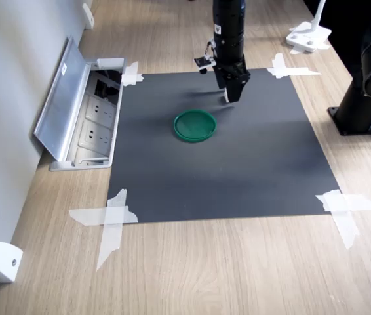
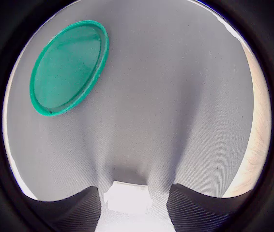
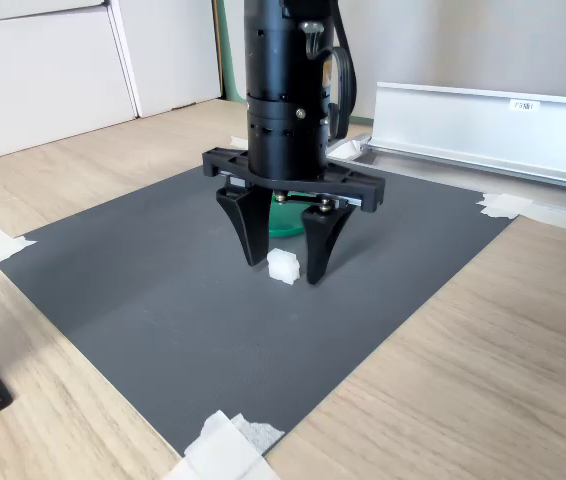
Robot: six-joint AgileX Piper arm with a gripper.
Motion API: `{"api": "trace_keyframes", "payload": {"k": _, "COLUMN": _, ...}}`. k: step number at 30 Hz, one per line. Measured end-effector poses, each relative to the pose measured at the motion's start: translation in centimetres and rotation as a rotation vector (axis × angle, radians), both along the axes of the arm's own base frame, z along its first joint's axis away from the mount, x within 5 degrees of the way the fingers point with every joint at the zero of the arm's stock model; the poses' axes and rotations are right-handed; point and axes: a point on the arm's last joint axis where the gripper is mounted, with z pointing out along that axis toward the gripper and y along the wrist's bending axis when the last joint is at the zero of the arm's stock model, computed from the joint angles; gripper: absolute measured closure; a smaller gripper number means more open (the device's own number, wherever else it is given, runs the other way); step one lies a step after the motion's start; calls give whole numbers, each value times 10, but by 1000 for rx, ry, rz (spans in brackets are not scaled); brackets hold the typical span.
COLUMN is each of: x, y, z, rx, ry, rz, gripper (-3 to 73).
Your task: Grasp a white terminal and put it on the green lid.
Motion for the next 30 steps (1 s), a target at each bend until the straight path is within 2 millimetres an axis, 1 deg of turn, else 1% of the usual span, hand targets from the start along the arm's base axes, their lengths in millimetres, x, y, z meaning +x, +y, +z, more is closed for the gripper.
{"api": "trace_keyframes", "payload": {"k": 3, "x": 0, "y": 0, "z": 0, "rx": 0, "ry": 0, "rz": 1, "gripper": 179}}
{"api": "trace_keyframes", "payload": {"k": 10, "x": 0, "y": 0, "z": 0, "rx": 0, "ry": 1, "rz": 2, "gripper": 357}}
{"api": "trace_keyframes", "payload": {"k": 12, "x": 0, "y": 0, "z": 0, "rx": 0, "ry": 1, "rz": 2, "gripper": 381}}
{"api": "trace_keyframes", "payload": {"k": 17, "x": 0, "y": 0, "z": 1, "rx": 2, "ry": 3, "rz": 1, "gripper": 381}}
{"api": "trace_keyframes", "payload": {"k": 22, "x": -1, "y": 4, "z": 10, "rx": 6, "ry": -19, "rz": 5, "gripper": 381}}
{"api": "trace_keyframes", "payload": {"k": 24, "x": 3, "y": 11, "z": 15, "rx": 3, "ry": -24, "rz": 34, "gripper": 381}}
{"api": "trace_keyframes", "payload": {"k": 30, "x": 25, "y": 43, "z": 34, "rx": 16, "ry": -93, "rz": 127, "gripper": 381}}
